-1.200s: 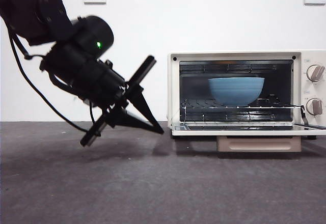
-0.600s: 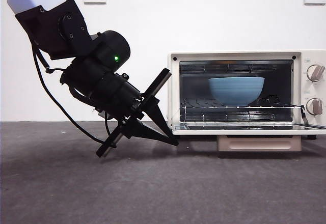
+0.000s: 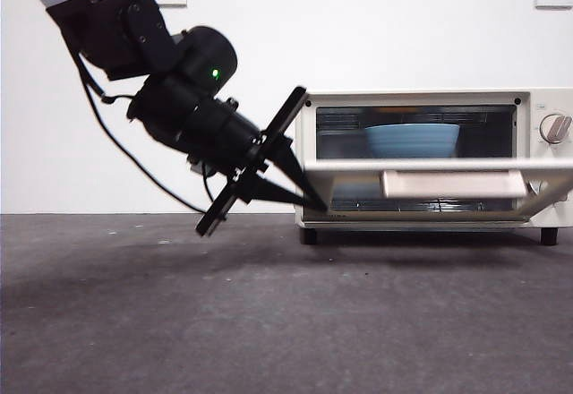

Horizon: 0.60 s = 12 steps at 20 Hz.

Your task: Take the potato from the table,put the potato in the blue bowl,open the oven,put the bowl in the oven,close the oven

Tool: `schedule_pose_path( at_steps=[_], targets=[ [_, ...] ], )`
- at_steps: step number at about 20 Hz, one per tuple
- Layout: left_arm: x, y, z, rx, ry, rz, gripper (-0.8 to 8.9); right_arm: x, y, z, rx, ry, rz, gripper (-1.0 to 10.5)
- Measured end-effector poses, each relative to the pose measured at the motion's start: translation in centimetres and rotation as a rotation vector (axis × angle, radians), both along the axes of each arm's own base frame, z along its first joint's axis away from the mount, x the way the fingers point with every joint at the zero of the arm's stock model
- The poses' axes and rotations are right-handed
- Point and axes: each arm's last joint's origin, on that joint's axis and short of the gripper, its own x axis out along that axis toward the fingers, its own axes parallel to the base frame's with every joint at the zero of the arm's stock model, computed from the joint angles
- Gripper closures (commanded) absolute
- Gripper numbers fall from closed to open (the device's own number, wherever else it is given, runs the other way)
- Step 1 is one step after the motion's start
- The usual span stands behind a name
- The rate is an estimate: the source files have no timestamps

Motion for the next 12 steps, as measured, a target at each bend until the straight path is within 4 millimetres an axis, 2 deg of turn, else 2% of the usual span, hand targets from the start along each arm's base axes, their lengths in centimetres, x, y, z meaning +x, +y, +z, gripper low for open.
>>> schedule_pose_path(
  at_steps=[3, 12],
  targets=[
    [0.7, -0.4, 1.5, -0.027, -0.044, 0.001, 8.20, 0.7, 0.2, -0.7, -0.008, 0.037, 0.000, 9.6],
    [2.5, -1.3, 5.9, -0.110, -0.164, 0.005, 8.20, 0.7, 0.2, -0.7, -0.008, 0.038, 0.000, 9.6]
  ],
)
